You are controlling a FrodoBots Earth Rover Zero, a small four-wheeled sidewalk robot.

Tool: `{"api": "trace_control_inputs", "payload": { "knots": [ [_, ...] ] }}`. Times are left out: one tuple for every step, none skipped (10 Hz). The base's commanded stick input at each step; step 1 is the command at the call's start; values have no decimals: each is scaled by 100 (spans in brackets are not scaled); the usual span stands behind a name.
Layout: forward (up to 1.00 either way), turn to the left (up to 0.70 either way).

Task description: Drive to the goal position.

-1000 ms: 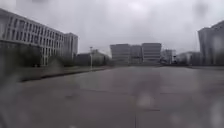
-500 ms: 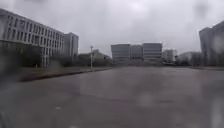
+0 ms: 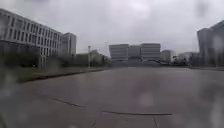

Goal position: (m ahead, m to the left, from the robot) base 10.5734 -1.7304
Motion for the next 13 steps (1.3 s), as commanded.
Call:
{"api": "trace_control_inputs", "payload": {
  "knots": [
    [100, -23],
    [100, -6],
    [100, 0],
    [100, 0],
    [100, 0],
    [100, 0],
    [100, 0],
    [100, 0],
    [100, 0],
    [100, 0],
    [100, 0],
    [100, 0],
    [100, -9]
  ]
}}
